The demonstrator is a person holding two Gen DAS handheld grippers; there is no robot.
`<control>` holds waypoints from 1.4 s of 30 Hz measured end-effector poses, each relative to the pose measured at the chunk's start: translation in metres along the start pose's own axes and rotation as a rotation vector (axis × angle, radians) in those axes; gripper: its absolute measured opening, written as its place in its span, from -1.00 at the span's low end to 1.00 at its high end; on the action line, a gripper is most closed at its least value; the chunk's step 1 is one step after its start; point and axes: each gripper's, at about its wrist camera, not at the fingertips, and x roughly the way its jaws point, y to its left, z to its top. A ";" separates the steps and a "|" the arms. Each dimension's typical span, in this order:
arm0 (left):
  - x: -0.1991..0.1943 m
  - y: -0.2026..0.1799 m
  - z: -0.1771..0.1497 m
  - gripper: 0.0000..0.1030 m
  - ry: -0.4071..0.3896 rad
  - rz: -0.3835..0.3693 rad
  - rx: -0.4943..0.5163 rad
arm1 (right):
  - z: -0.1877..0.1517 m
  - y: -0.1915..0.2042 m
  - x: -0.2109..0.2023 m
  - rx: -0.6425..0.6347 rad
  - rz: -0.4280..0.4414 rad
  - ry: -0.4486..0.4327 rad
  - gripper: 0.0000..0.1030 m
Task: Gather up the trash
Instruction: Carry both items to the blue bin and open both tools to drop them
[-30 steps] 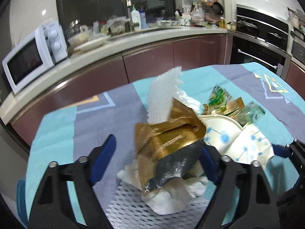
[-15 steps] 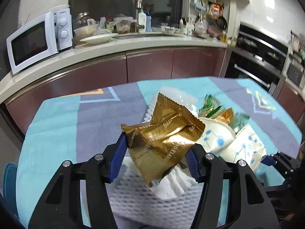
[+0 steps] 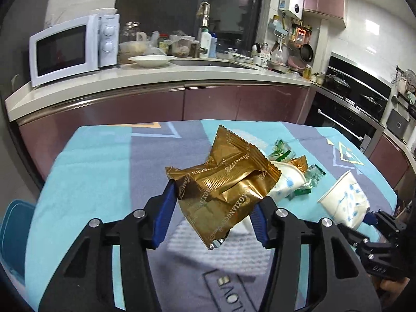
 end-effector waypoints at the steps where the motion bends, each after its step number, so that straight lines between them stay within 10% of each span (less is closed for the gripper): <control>1: -0.005 0.002 -0.002 0.00 -0.005 0.013 -0.007 | 0.001 0.001 -0.002 -0.003 0.004 -0.006 0.24; 23: -0.165 0.181 -0.038 0.01 -0.110 0.375 -0.170 | 0.046 0.169 -0.016 -0.298 0.305 -0.088 0.24; 42: -0.122 0.395 -0.112 0.04 0.157 0.603 -0.395 | 0.048 0.412 0.150 -0.602 0.537 0.273 0.25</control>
